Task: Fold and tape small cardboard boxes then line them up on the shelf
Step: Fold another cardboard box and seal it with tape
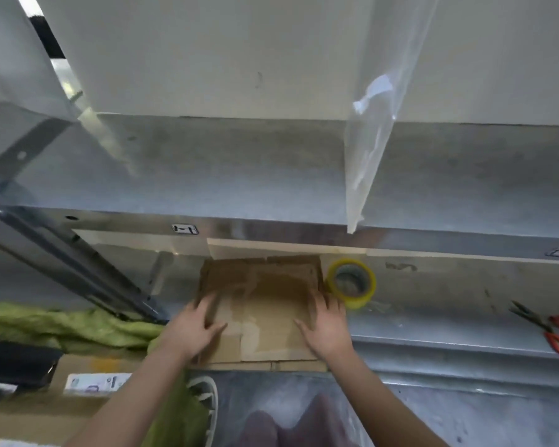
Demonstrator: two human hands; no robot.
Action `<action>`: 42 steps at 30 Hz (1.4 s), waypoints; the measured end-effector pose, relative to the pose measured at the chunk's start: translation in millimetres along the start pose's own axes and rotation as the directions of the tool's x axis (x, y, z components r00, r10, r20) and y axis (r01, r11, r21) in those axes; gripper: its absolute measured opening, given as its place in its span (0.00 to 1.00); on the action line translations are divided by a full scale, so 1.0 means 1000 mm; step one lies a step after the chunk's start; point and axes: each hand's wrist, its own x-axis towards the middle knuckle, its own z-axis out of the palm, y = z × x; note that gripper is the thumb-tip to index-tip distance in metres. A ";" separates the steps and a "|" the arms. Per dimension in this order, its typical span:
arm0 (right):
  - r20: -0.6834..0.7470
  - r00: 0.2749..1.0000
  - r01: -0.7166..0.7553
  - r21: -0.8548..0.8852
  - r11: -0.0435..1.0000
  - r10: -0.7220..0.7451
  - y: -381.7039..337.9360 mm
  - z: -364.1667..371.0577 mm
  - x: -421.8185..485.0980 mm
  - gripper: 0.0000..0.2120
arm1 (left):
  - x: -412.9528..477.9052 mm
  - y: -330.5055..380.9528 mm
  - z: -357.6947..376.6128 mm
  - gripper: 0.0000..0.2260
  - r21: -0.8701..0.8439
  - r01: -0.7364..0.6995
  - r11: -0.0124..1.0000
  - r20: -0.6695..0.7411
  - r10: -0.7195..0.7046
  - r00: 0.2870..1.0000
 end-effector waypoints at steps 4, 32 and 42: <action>0.005 0.996 -0.089 0.151 0.985 0.089 -0.001 0.004 0.000 0.34 | 0.006 0.000 0.001 0.30 -0.015 0.034 0.999 0.016 -0.034 0.999; -0.355 0.935 0.155 0.378 0.913 -0.012 0.237 -0.183 -0.069 0.37 | -0.040 0.281 0.058 0.43 -0.684 -0.301 0.665 -0.223 0.202 0.954; -0.335 0.933 0.055 0.488 0.871 0.128 0.364 -0.237 -0.081 0.40 | -0.066 0.447 0.095 0.52 -0.770 -0.310 0.558 -0.189 0.264 0.946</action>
